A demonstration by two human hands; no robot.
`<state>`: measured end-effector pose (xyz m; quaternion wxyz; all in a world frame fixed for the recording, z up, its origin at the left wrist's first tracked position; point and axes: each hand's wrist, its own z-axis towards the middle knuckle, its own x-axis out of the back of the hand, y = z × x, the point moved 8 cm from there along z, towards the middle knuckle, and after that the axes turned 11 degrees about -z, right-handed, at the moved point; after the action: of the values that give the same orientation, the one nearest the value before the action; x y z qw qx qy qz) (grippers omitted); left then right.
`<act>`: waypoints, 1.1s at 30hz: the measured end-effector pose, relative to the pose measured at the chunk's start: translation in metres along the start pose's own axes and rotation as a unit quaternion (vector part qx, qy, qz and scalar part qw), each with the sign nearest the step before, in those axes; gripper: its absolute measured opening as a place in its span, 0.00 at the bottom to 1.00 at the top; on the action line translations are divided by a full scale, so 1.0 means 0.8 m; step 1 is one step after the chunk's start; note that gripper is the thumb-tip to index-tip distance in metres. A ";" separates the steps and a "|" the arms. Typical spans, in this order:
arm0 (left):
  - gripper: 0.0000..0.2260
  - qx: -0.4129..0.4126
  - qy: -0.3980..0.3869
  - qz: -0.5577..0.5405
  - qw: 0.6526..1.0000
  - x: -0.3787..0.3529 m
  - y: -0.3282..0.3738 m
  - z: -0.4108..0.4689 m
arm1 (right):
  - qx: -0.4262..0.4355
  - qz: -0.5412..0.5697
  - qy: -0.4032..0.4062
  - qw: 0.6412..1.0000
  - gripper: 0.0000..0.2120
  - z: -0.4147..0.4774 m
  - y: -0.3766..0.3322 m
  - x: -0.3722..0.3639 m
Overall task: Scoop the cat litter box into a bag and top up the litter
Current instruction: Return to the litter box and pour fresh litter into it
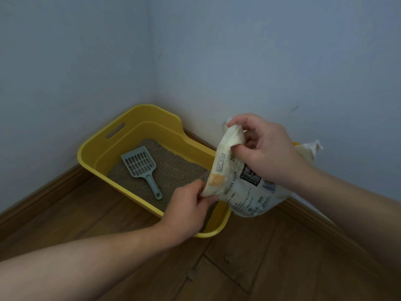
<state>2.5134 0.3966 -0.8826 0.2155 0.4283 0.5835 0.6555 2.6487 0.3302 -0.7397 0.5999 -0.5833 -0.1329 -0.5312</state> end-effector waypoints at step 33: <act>0.09 -0.091 0.043 0.030 0.994 -0.036 0.066 -0.013 | -0.039 0.064 0.134 0.988 0.25 -0.115 0.067 0.094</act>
<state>2.5320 0.3562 -0.8413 0.2082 0.3956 0.5166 0.7303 2.6789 0.2034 -0.7370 0.6216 -0.5376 0.0072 -0.5697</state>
